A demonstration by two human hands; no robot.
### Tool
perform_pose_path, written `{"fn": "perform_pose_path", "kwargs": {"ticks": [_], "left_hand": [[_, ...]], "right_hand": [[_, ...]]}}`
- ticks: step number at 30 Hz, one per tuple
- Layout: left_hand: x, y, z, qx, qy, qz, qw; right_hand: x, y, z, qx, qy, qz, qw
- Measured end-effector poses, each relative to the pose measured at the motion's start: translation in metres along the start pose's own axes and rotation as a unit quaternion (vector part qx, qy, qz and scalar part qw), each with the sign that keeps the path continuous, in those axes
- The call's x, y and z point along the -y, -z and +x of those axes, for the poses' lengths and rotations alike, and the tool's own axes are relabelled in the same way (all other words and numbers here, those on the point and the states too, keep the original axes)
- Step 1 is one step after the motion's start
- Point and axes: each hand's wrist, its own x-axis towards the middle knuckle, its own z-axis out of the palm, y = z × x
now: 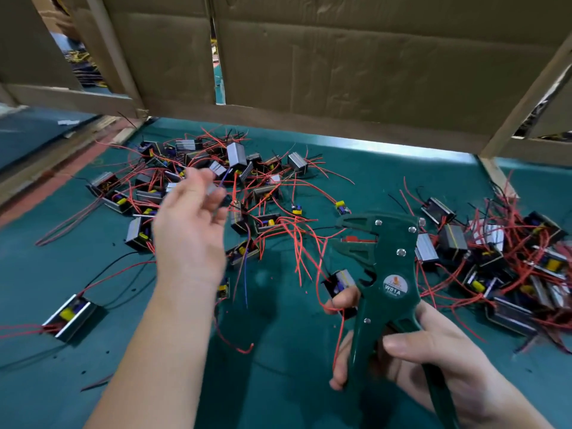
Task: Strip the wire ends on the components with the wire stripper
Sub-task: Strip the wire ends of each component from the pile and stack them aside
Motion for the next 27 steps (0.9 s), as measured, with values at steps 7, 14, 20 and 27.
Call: {"fn": "perform_pose_path", "kwargs": {"ticks": [7,14,20,27], "left_hand": [[0.0,0.018,0.02,-0.103,-0.035,0.276,0.955],[0.019,0.021,0.019,-0.002,-0.072,0.476,0.876],[0.013,0.025,0.019,-0.029,-0.066,0.684,0.726],[0.015,0.028,0.021,0.054,-0.037,0.722,0.688]], "right_hand": [[0.02,0.017,0.0,-0.288,0.265,-0.072,0.917],[0.027,0.038,-0.007,-0.36,0.317,-0.153,0.864],[0.024,0.033,-0.008,-0.168,0.234,-0.053,0.956],[-0.003,0.018,0.019,-0.246,0.076,0.029,0.966]]}}
